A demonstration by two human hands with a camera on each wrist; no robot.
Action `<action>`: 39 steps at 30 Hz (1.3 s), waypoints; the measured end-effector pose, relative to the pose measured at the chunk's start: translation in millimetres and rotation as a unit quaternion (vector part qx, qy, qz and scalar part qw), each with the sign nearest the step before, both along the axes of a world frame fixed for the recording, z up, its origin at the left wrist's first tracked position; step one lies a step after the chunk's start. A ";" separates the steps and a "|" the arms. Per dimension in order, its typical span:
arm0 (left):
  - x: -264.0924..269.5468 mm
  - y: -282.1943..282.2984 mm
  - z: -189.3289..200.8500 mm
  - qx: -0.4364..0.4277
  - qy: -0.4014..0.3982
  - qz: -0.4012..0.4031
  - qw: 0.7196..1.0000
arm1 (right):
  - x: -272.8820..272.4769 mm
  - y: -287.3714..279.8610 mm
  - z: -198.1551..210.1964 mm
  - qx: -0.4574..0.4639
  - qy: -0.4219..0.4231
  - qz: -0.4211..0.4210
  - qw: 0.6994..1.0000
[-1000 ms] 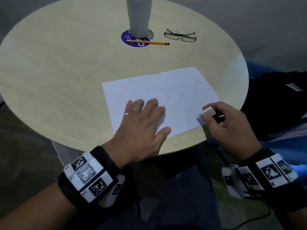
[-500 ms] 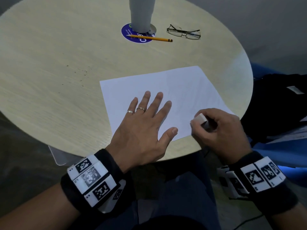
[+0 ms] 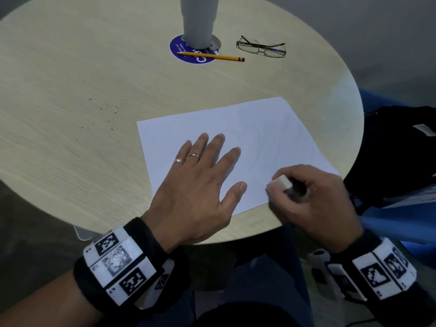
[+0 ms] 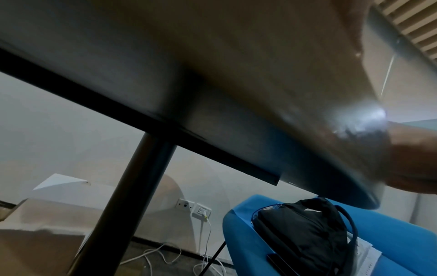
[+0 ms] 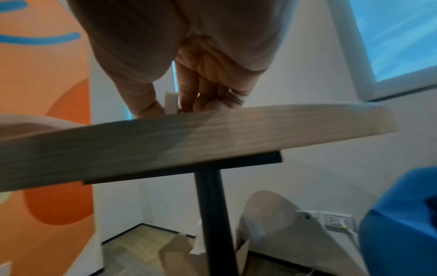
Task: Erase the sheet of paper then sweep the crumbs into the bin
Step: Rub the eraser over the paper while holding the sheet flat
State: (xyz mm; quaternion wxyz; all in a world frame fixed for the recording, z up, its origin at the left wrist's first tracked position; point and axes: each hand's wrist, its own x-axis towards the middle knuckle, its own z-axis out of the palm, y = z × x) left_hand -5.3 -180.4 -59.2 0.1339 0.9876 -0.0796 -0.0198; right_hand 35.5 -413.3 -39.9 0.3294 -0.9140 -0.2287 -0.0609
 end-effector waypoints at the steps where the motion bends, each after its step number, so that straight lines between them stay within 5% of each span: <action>1: 0.3 0.6 -0.6 0.003 0.001 0.001 1.000 | -5.1 5.2 -0.8 -0.010 -0.006 0.019 1.000; 8: 1.4 1.4 -2.3 0.016 0.006 -0.005 1.000 | 20.7 -30.5 3.3 -0.036 -0.021 -0.036 0.998; 13: 1.9 2.1 -2.4 0.014 0.003 -0.005 1.000 | -1.1 -1.9 -3.4 -0.058 -0.030 0.032 0.997; 17: 0.8 1.9 -3.0 0.011 0.001 -0.004 1.000 | 15.8 -24.9 2.0 -0.049 -0.038 -0.034 0.997; 22: 0.8 2.5 -3.7 0.003 -0.007 -0.004 1.000 | -10.7 5.4 -0.9 -0.058 -0.031 0.034 0.997; 28: 0.2 2.8 -4.9 0.001 -0.009 -0.004 1.000 | 3.6 -20.0 2.8 -0.039 -0.026 -0.043 0.998; 33: 0.5 3.8 -5.5 -0.007 -0.012 -0.005 1.000 | -28.3 26.7 -1.8 -0.041 -0.003 0.060 0.997; 39: -1.0 4.7 -5.1 -0.018 -0.016 -0.005 1.000 | -6.2 -12.8 4.9 -0.044 -0.005 -0.025 0.999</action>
